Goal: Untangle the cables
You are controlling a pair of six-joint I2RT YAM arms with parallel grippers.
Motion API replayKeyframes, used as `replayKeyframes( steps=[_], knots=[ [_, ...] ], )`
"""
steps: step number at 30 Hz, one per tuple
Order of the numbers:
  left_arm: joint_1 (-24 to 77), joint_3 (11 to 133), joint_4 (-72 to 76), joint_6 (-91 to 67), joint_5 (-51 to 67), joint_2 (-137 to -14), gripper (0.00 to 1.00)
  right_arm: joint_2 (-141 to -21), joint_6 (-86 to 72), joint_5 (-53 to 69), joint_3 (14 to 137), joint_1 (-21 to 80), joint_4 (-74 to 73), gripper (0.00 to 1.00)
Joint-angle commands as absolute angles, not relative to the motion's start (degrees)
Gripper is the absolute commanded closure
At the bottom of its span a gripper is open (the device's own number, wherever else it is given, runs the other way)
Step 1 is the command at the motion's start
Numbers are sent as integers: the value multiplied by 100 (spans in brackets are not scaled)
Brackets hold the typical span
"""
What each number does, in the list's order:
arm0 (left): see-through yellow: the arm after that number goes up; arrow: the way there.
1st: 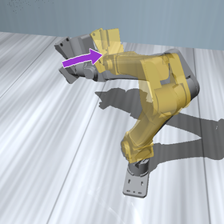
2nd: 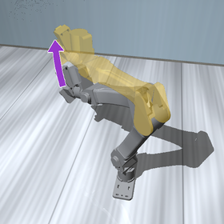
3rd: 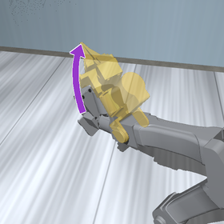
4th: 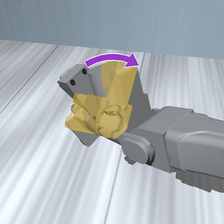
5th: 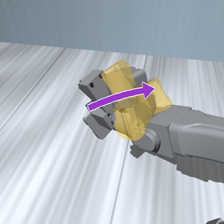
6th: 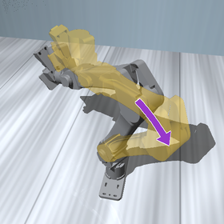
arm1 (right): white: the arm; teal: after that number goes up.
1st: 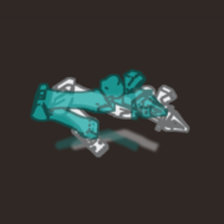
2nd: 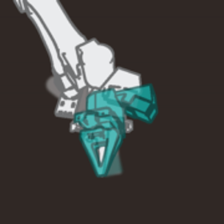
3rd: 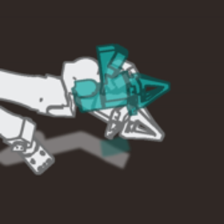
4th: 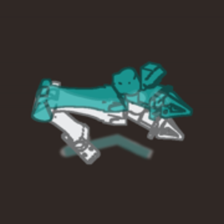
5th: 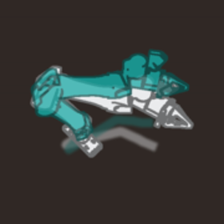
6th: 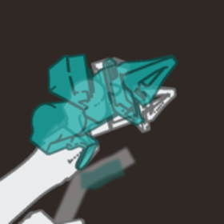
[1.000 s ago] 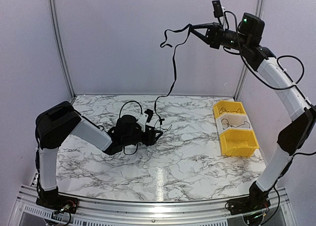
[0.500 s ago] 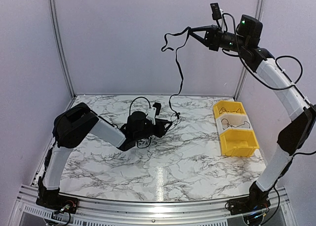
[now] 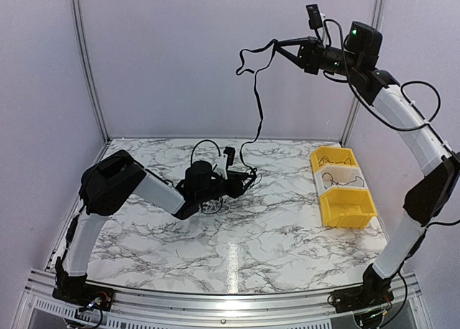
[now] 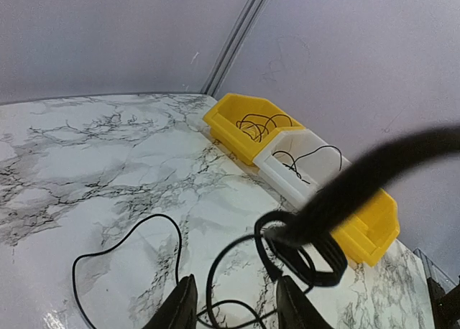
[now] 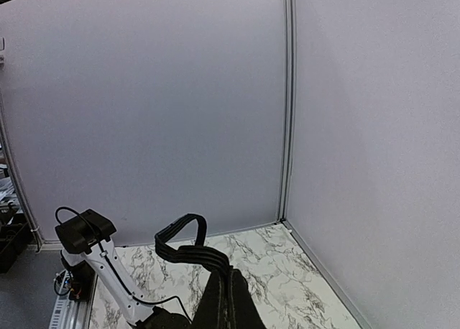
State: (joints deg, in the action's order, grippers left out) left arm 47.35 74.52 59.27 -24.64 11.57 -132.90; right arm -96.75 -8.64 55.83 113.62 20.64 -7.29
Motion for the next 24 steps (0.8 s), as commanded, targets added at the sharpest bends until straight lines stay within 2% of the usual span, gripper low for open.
replayKeyframes(
  steps=[1,6,10,16,24],
  knots=[
    [4708,7638,6419,-2856,1480,-13342,62,-9624,-975,5669,11397,2108,-547,100],
    [4688,7642,6416,-3013,1380,-13403,83,-9590,-905,5653,11431,2112,-614,100],
    [4689,7366,6422,-2999,1423,-13316,91,-9610,-649,5578,11791,2097,-916,100],
    [4677,6669,6244,-2854,1160,-13065,99,-9704,-807,5708,12601,1731,-913,100],
    [4526,5188,6124,-2823,593,-12348,100,-9481,-1461,6126,12772,760,-411,100]
  ],
)
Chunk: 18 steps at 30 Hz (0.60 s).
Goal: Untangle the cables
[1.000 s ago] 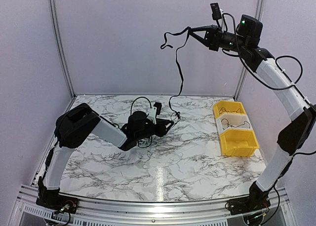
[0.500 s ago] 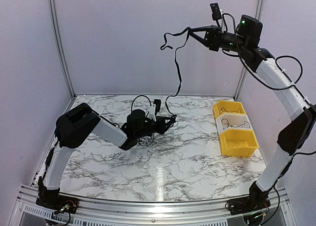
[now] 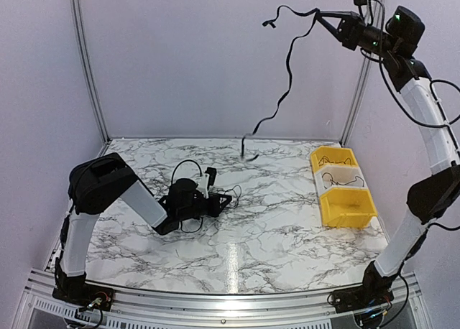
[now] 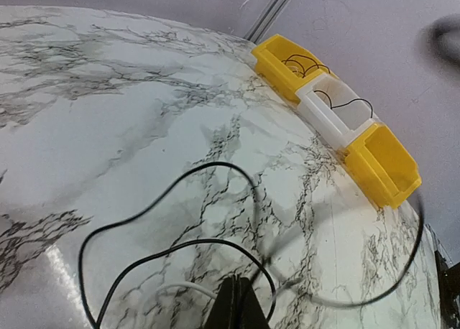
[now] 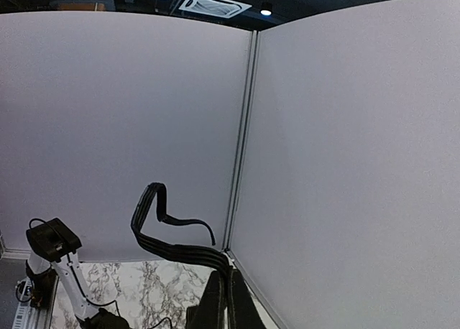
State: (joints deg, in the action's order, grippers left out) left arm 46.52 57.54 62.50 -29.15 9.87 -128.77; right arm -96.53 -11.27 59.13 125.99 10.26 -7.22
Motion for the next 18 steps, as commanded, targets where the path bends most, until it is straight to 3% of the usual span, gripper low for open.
replayKeyframes(
  steps=[1,14,15,18],
  knots=[
    [4507,5022,6125,-2815,525,-12231,100,-9461,-1455,6134,12771,733,-427,100],
    [4347,3061,5857,-2417,162,-10313,100,-9298,-1035,5917,12172,475,-592,100],
    [4350,3013,5690,-2377,223,-10102,97,-9250,-943,5887,12015,477,-638,100],
    [4358,3027,4940,-2271,326,-9552,74,-9076,-587,5662,11510,451,-795,100]
  ],
)
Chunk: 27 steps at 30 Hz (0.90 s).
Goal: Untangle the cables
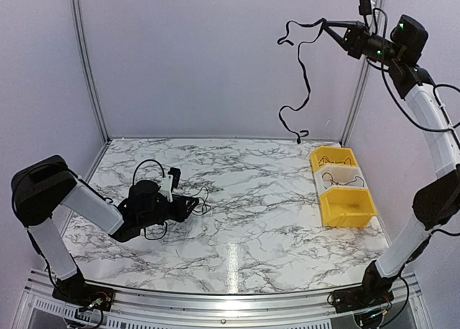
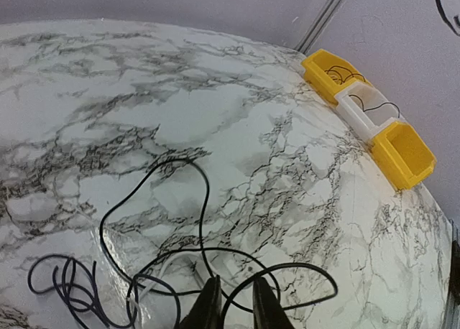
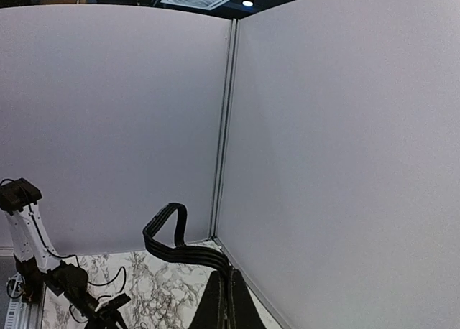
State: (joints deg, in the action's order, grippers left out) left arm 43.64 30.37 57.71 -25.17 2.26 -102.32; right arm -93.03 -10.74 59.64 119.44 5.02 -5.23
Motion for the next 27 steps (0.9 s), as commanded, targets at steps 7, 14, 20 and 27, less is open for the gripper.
replayKeyframes(
  steps=[7,14,20,27],
  knots=[
    [4366,2947,3737,-1935,-143,-8265,44,-8644,113,5370,10609,219,-1267,100],
    [4367,2932,2953,-1768,-514,-7520,39,-8196,1028,4837,9997,79,-1981,100],
    [4366,2891,2883,-1779,-852,-7352,38,-7959,1161,4582,9650,-447,-2009,100],
    [4368,2913,2829,-1759,-941,-7312,38,-7904,1172,4835,9213,-1530,-1951,100]
  ],
)
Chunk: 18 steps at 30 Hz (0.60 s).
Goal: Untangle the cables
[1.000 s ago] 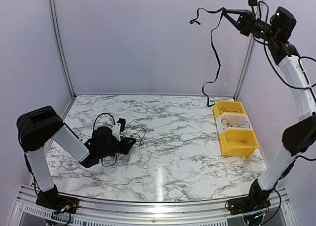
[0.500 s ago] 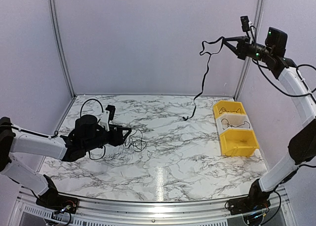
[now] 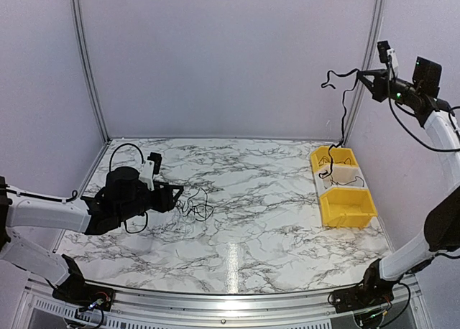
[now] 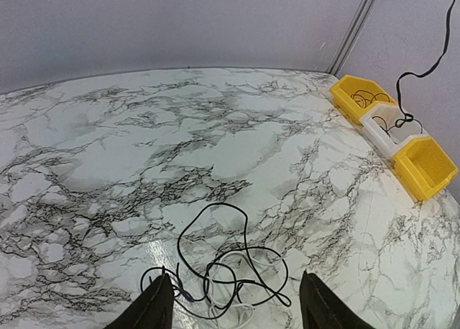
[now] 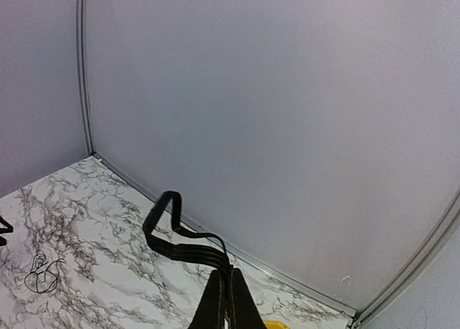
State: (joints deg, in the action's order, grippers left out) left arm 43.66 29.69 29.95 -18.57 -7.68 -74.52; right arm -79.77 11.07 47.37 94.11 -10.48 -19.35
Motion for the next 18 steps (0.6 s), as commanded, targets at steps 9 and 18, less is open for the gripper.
replayKeyframes(
  steps=[9,18],
  knots=[
    [4363,2883,2812,-1755,-1028,-7369,38,-7692,1428,4956,8311,-2019,-1954,100],
    [4365,2865,2802,-1757,-1105,-7339,38,-7519,1689,4755,8536,-2204,-2272,100]
  ],
)
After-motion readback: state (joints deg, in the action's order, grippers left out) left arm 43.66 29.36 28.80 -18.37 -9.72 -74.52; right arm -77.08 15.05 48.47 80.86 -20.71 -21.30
